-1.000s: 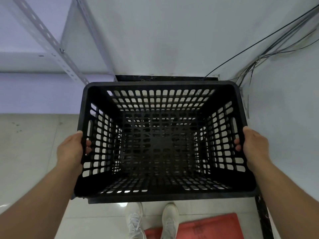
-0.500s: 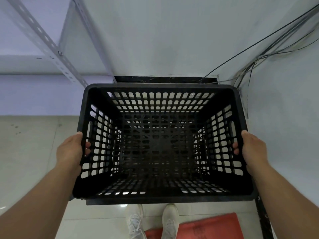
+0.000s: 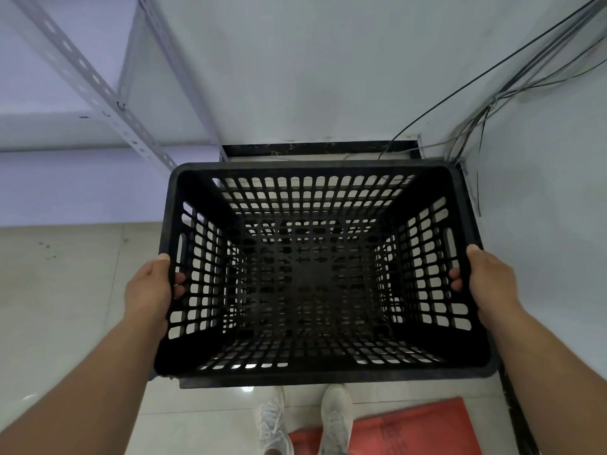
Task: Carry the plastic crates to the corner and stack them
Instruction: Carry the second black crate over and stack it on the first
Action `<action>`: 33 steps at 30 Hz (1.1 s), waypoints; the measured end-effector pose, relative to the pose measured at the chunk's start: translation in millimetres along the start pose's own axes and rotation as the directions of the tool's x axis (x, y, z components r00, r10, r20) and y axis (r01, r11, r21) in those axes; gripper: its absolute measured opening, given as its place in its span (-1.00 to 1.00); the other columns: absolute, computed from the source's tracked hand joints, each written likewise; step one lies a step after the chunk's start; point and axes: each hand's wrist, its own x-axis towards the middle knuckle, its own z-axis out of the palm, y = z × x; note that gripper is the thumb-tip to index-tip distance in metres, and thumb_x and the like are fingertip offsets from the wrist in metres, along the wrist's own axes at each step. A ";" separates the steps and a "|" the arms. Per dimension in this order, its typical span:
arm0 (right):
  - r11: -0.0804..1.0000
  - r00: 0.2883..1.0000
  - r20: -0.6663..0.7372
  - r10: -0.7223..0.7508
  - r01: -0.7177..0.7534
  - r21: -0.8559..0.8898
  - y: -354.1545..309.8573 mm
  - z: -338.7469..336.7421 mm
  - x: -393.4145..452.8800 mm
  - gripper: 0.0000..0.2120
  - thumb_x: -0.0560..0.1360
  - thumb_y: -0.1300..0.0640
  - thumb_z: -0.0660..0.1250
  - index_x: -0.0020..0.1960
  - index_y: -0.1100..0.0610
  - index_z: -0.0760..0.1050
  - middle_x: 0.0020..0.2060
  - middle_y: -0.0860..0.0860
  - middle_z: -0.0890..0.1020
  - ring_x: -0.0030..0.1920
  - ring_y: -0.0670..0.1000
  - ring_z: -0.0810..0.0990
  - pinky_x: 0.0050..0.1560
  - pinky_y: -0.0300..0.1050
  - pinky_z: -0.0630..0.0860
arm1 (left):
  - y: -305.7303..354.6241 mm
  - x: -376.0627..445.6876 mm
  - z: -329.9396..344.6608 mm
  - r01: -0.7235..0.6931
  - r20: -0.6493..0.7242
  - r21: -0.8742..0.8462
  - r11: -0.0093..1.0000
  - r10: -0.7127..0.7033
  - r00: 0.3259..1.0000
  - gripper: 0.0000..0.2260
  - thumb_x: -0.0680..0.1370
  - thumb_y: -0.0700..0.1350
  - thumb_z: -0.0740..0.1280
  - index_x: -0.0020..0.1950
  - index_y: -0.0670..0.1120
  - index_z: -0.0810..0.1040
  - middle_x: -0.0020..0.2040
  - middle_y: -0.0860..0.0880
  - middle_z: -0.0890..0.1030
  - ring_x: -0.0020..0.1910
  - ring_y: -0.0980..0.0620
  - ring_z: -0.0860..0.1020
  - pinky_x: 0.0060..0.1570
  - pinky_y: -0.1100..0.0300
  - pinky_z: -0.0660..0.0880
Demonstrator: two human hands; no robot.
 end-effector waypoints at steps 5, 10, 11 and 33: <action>0.998 0.998 -0.030 -0.052 0.051 -0.031 -4.9 -5.3 4.1 -0.63 0.57 -0.01 0.12 0.11 0.24 0.52 -0.33 0.10 0.55 -0.41 0.05 0.44 -0.25 -0.06 0.44 | -4.6 -1.1 1.2 0.017 -0.015 -0.023 1.000 -0.017 1.000 -0.77 0.60 0.00 0.16 0.08 -0.10 0.51 -0.23 -0.05 0.53 -0.32 0.03 0.44 -0.27 0.13 0.43; 0.994 0.995 -0.026 -0.091 0.089 -0.069 -8.6 -12.2 8.5 -0.63 0.57 -0.01 0.11 0.11 0.23 0.53 -0.34 0.08 0.55 -0.40 0.05 0.44 -0.25 -0.08 0.43 | -8.3 -3.5 12.8 0.050 -0.051 -0.051 0.997 -0.053 0.997 -0.79 0.59 -0.02 0.18 0.07 -0.10 0.51 -0.25 -0.05 0.53 -0.35 0.02 0.43 -0.29 0.15 0.43; 0.993 0.995 -0.026 -0.094 0.091 -0.074 -8.5 -12.2 8.2 -0.64 0.58 -0.02 0.11 0.09 0.22 0.52 -0.34 0.08 0.55 -0.40 0.05 0.44 -0.27 -0.09 0.42 | -6.8 -3.9 13.3 0.052 -0.055 -0.056 0.997 -0.055 0.997 -0.80 0.59 -0.02 0.18 0.06 -0.09 0.51 -0.25 -0.05 0.53 -0.34 0.02 0.44 -0.29 0.15 0.43; 0.966 0.986 -0.046 -0.159 0.146 -0.215 -4.4 2.7 4.7 -0.61 0.60 -0.05 0.01 -0.24 0.11 0.44 -0.30 0.15 0.59 -0.28 0.13 0.52 -0.16 -0.01 0.41 | -5.1 6.2 1.0 0.039 0.011 0.008 0.999 -0.039 0.999 -0.73 0.59 0.05 0.16 0.10 -0.10 0.51 -0.20 -0.06 0.54 -0.31 0.03 0.45 -0.15 0.07 0.45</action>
